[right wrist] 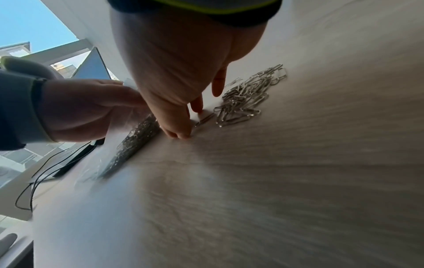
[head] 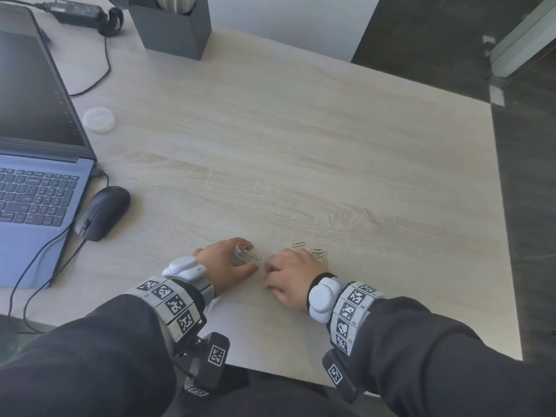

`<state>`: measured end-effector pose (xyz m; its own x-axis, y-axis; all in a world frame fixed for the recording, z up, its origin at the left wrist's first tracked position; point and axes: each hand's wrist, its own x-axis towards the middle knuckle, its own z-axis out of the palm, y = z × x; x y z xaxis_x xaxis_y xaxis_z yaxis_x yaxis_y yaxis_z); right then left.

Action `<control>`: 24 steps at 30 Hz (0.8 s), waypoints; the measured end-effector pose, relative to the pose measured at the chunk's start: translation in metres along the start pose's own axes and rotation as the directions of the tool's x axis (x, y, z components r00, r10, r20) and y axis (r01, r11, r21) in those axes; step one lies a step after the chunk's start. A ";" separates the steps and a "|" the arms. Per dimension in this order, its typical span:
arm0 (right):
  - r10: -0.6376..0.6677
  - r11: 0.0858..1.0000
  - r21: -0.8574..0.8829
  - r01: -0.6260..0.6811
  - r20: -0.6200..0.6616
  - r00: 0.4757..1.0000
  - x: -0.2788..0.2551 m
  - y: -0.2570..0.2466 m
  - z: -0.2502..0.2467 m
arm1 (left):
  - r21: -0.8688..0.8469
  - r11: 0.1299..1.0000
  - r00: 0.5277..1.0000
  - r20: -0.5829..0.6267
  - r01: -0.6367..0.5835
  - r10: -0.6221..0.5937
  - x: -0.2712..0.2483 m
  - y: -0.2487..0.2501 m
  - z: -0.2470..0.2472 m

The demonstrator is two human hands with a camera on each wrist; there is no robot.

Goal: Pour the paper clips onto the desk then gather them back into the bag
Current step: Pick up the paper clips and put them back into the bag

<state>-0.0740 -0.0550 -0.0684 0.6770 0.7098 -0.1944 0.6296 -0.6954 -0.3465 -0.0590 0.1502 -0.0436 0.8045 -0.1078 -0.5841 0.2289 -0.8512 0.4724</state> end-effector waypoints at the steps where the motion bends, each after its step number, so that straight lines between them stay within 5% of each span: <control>1: 0.000 1.000 -0.017 -0.001 -0.009 1.000 -0.003 0.003 -0.001 | 0.007 1.000 1.000 0.000 -0.005 0.005 0.000 0.000 0.001; 7: 0.072 0.996 -0.050 -0.075 -0.059 0.996 -0.028 0.033 -0.010 | 0.017 1.000 1.000 0.005 -0.022 0.021 0.002 0.002 0.004; 10: 0.265 0.962 0.101 -0.252 -0.140 0.954 -0.033 0.044 -0.025 | 0.028 0.999 0.999 0.032 -0.026 0.025 0.003 0.003 0.006; 13: 0.428 0.896 0.128 -0.425 -0.001 0.904 -0.034 0.048 -0.037 | 0.025 0.999 0.999 0.045 -0.026 0.025 0.004 0.006 0.010; 17: 0.341 0.940 -0.069 -0.334 0.234 0.911 -0.039 0.047 -0.036 | 0.049 0.998 0.998 0.042 -0.044 0.042 0.003 0.013 0.012; 24: 0.342 0.936 0.011 -0.351 0.192 0.920 -0.050 0.043 -0.023 | 0.075 0.994 0.996 0.037 -0.080 0.077 0.005 0.022 0.017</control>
<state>-0.0718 -0.1231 -0.0524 0.7648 0.4365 -0.4738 0.3483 -0.8989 -0.2660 -0.0590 0.1223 -0.0471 0.7988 -0.1924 -0.5701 0.1221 -0.8759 0.4667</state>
